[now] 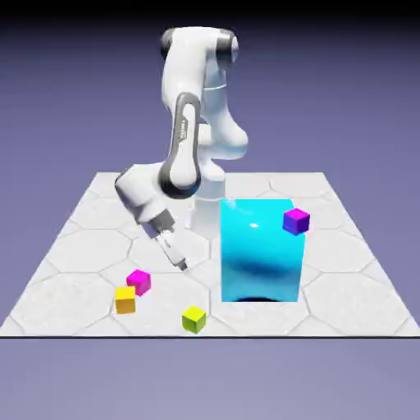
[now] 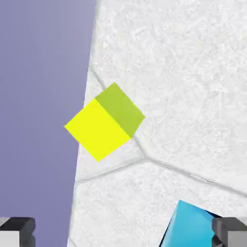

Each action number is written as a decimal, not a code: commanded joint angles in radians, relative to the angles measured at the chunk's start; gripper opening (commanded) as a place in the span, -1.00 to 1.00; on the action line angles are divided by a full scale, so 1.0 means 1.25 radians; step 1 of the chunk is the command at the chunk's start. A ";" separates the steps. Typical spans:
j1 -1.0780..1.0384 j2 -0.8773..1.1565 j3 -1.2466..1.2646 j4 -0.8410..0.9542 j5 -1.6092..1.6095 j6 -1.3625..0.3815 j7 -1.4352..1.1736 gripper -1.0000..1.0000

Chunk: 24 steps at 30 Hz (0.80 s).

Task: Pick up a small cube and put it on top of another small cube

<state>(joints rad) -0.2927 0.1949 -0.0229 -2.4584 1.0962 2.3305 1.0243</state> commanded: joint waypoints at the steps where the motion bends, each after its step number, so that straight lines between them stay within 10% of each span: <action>1: -0.010 0.024 -0.001 0.011 0.035 -0.022 0.009 0.00; 16: -0.061 0.359 0.034 0.185 0.449 -0.193 0.050 0.00; 17: -0.061 0.359 0.034 0.185 0.449 -0.193 0.050 -1.00; 24: -0.113 0.273 -0.006 0.138 0.282 -0.270 0.082 -1.00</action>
<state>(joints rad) -0.4334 0.5356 -0.0306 -2.2858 1.4515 1.9935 1.1256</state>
